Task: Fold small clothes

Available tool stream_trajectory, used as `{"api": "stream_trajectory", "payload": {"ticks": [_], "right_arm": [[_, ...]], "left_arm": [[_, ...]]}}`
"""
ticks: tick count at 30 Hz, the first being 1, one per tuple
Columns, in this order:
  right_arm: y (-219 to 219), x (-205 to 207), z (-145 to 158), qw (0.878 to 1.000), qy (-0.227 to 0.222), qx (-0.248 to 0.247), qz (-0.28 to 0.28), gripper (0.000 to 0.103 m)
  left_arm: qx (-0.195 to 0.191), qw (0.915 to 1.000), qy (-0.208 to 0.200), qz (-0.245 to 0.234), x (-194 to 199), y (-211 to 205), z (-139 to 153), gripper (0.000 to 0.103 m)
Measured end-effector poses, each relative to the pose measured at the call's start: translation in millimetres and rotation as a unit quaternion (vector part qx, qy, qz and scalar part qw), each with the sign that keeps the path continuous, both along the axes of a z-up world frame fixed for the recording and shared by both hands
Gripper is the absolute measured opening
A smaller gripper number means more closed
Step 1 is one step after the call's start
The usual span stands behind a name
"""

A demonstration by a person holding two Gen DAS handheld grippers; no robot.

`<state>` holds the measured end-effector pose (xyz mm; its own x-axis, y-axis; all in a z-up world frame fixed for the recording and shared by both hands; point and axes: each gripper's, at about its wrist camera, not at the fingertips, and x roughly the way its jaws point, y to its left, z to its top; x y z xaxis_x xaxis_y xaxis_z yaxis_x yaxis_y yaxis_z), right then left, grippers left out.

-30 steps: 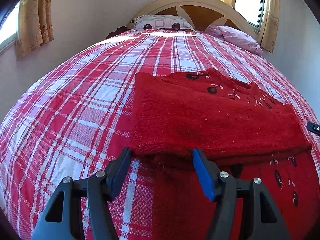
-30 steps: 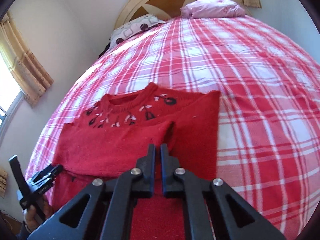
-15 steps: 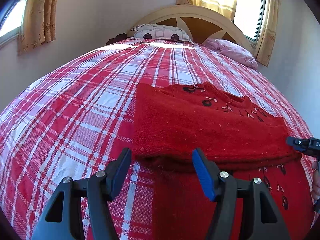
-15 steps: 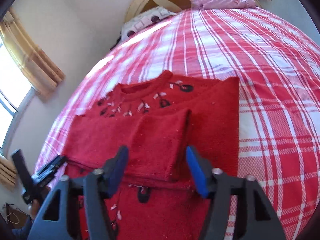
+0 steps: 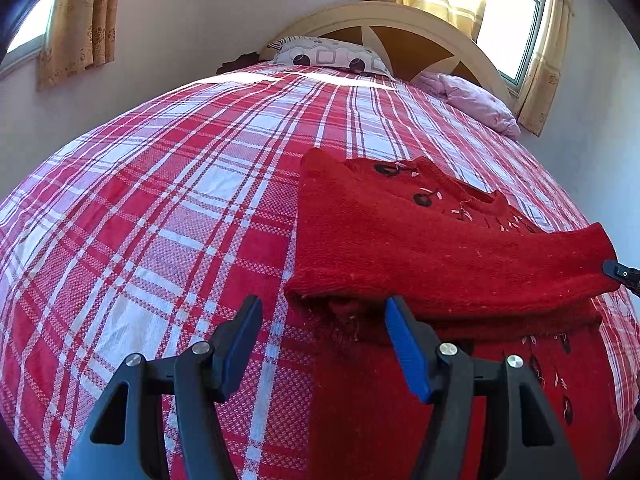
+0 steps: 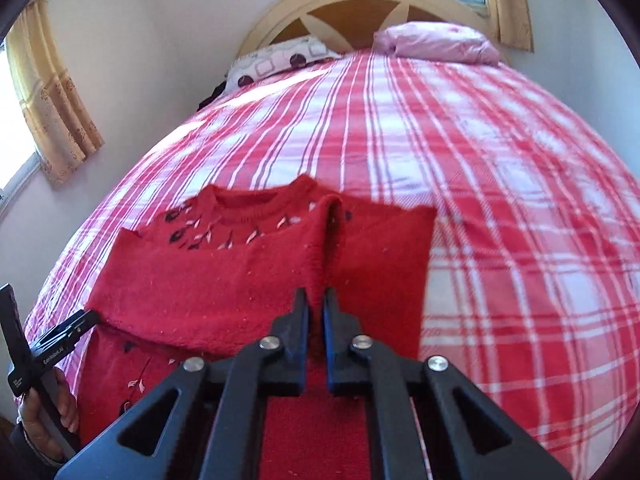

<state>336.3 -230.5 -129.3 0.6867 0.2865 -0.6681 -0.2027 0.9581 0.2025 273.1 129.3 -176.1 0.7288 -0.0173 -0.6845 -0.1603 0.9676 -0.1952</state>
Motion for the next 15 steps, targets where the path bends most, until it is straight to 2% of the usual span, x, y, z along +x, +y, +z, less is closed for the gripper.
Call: {"api": "stream_trajectory", "payload": {"ticks": [3,6,7,8,10,12,15], "right_arm": [[-15,3,-5,1.000,0.007,-0.009,-0.023,0.009],[-29,13,-34,0.998,0.050,-0.013,-0.045,0.010],[-31,13,-41,0.997,0.054,-0.018,-0.052,0.011],[-35,13,-47,0.997,0.058,-0.013,-0.053,0.018],[-40,7,-49,0.997,0.049,0.009,-0.053,0.022],[-41,4,-41,0.998,0.037,0.008,-0.052,0.037],[-34,-4,-20,0.999,0.000,-0.011,-0.044,0.039]], "left_arm": [[0.008,0.9999,0.007,-0.002,2,-3,-1,0.065],[0.013,0.9999,0.005,0.000,0,-3,2,0.065],[0.013,0.9999,-0.004,0.003,-3,-2,7,0.065],[0.012,0.9996,-0.021,0.011,-7,1,13,0.065],[0.023,0.9984,-0.048,0.017,-12,2,24,0.065],[0.046,0.9973,-0.053,0.022,-6,1,31,0.065],[0.058,0.9976,-0.032,0.022,13,2,30,0.065]]}}
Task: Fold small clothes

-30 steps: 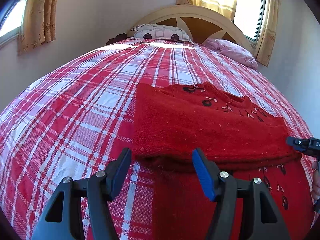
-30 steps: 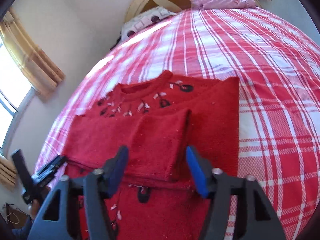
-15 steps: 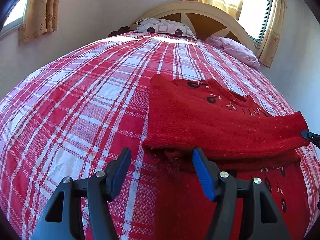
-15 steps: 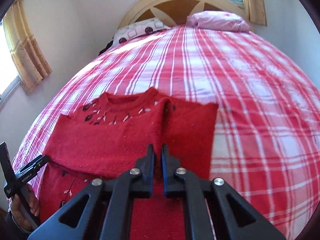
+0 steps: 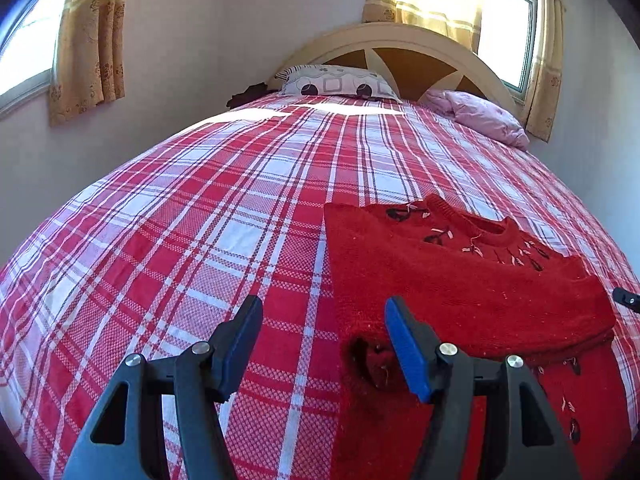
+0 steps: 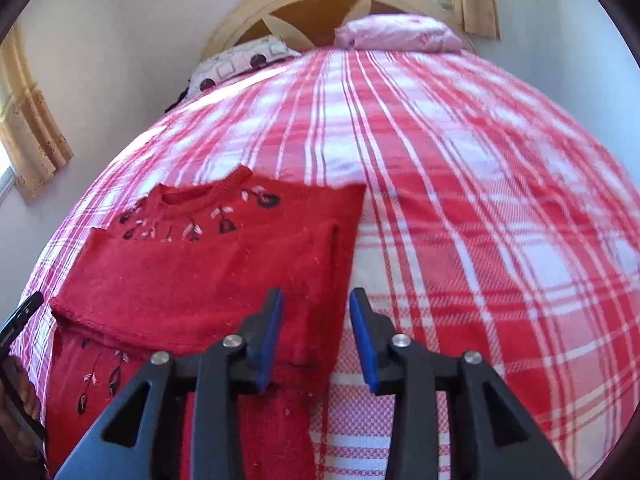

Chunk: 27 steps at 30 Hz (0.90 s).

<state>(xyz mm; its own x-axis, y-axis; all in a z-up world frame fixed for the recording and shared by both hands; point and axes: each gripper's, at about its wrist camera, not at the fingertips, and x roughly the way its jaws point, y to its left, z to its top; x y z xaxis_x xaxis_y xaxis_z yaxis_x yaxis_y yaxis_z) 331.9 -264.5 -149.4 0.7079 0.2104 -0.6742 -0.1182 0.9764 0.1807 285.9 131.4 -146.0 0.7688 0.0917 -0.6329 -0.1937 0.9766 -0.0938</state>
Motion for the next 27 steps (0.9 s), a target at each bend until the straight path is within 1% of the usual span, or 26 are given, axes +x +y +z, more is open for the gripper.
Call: {"api": "stream_trajectory", "payload": {"ticks": [1,3,5,6,8,10,12,14,16,20,25,27], "right_arm": [[4,-1,5,1.000,-0.007,0.002,0.007,0.039],[13,-2,14,0.999,-0.020,0.012,0.032,0.040],[24,1,13,0.998,-0.014,0.011,0.058,0.042],[29,3,10,0.998,-0.009,0.007,0.065,0.042],[38,6,-2,0.997,0.004,-0.009,0.072,0.042],[39,12,-17,0.998,0.027,-0.014,0.063,0.042],[32,18,-32,0.997,0.050,0.000,0.055,0.042],[23,18,-33,0.997,0.049,0.024,0.055,0.042],[20,20,-32,0.997,0.056,0.029,0.054,0.041],[25,18,-32,0.997,0.053,0.009,0.056,0.041],[27,9,-27,0.998,0.041,-0.005,0.048,0.042],[29,0,-22,0.998,0.030,-0.018,0.051,0.045]], "left_arm": [[0.011,0.9999,0.007,0.003,5,-1,-2,0.065],[0.045,0.9985,0.027,0.015,17,-1,-9,0.065],[0.069,0.9950,0.067,0.029,27,1,-21,0.065],[0.070,0.9936,0.084,0.031,29,4,-29,0.065],[0.064,0.9928,0.097,0.028,29,9,-39,0.065],[0.052,0.9937,0.094,0.030,26,14,-40,0.065],[0.060,0.9927,0.101,0.030,28,13,-42,0.065],[0.071,0.9920,0.100,0.030,29,10,-43,0.065],[0.076,0.9917,0.099,0.031,29,9,-42,0.066],[0.070,0.9922,0.097,0.032,29,10,-40,0.066],[0.081,0.9920,0.093,0.028,21,6,-34,0.066],[0.080,0.9924,0.090,0.025,16,6,-33,0.066]]}}
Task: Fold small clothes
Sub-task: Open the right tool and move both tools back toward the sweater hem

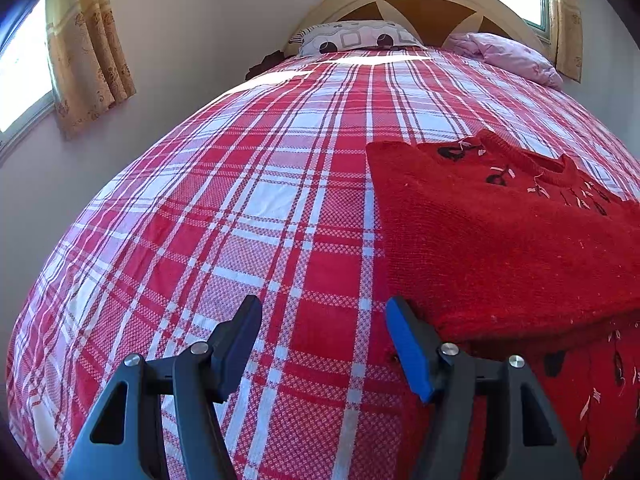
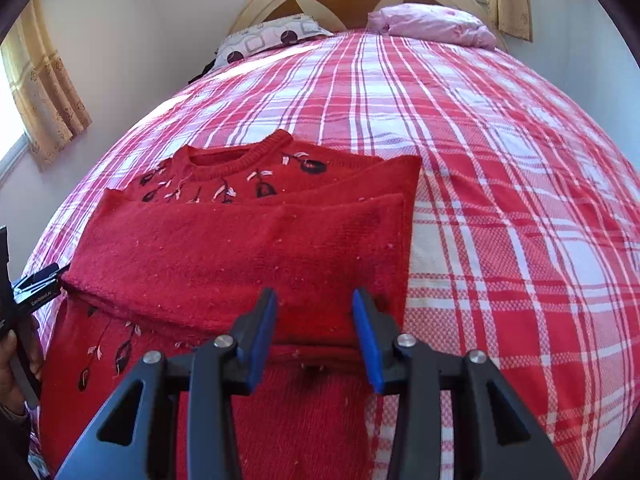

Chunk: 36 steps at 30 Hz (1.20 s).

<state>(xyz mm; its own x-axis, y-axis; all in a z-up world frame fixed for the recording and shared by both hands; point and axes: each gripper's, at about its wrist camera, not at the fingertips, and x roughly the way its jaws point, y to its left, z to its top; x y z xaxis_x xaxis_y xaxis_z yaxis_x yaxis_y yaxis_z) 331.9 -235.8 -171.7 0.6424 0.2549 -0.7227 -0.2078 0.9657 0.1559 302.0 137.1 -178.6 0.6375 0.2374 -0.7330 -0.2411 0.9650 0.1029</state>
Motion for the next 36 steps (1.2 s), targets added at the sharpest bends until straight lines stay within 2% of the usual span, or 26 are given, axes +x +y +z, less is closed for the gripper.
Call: {"api": "stream_trajectory", "payload": {"ticks": [5,17,24,36], "right_arm": [[0,-22,8,1.000,-0.017,-0.003,0.009,0.048],[0,-54,-7,1.000,0.004,-0.010,0.014,0.049],[-9,-75,-8,1.000,0.006,0.008,0.006,0.049],[-21,-121,-13,1.000,0.009,0.007,-0.007,0.050]], "left_arm": [[-0.011,0.9999,-0.004,-0.007,-13,-2,7,0.066],[-0.018,0.9984,0.015,-0.052,-50,-28,-1,0.066],[-0.031,0.9974,0.020,-0.062,-76,-27,-4,0.066],[-0.056,0.9962,0.014,-0.065,-116,-25,-5,0.066]]}}
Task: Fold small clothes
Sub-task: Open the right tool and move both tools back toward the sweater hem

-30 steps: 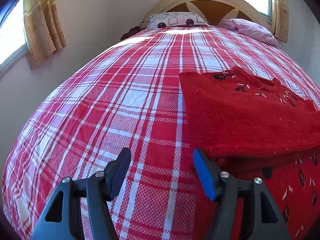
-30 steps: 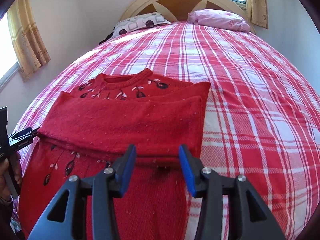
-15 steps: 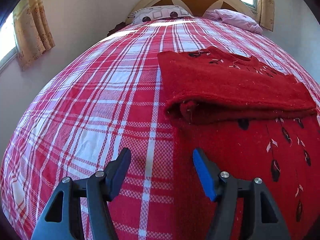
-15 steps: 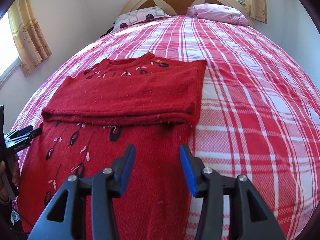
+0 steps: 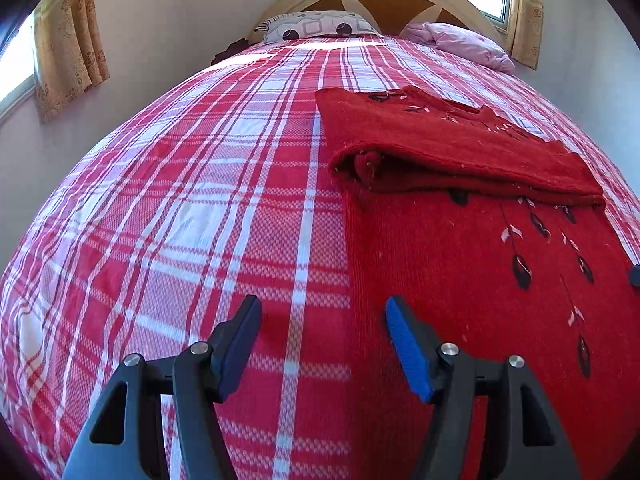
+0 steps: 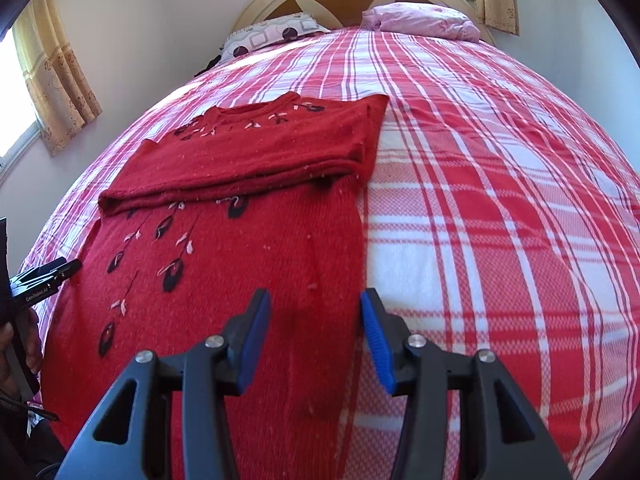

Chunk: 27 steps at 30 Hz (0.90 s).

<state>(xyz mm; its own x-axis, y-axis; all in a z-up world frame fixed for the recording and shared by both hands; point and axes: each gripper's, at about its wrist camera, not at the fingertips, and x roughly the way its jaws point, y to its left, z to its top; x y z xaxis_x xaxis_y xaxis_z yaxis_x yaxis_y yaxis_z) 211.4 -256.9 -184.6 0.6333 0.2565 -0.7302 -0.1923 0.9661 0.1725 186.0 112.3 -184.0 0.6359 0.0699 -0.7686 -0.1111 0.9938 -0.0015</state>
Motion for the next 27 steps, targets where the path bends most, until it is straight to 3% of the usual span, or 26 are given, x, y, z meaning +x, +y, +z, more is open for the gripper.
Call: {"api": "stream_trajectory", "payload": {"ticks": [12,22,27], "right_arm": [[-8,-49,-5,1.000,-0.007,0.012,-0.007,0.050],[-19,-96,-11,1.000,-0.002,0.023,-0.015,0.050],[-19,-119,-15,1.000,0.000,0.015,-0.017,0.050]], "left_arm": [[-0.016,0.9994,0.011,-0.029,-63,-4,-2,0.066],[-0.037,0.9959,0.049,-0.067,-124,-8,-6,0.065],[-0.030,0.9946,0.048,-0.087,-141,-19,-6,0.065]]}}
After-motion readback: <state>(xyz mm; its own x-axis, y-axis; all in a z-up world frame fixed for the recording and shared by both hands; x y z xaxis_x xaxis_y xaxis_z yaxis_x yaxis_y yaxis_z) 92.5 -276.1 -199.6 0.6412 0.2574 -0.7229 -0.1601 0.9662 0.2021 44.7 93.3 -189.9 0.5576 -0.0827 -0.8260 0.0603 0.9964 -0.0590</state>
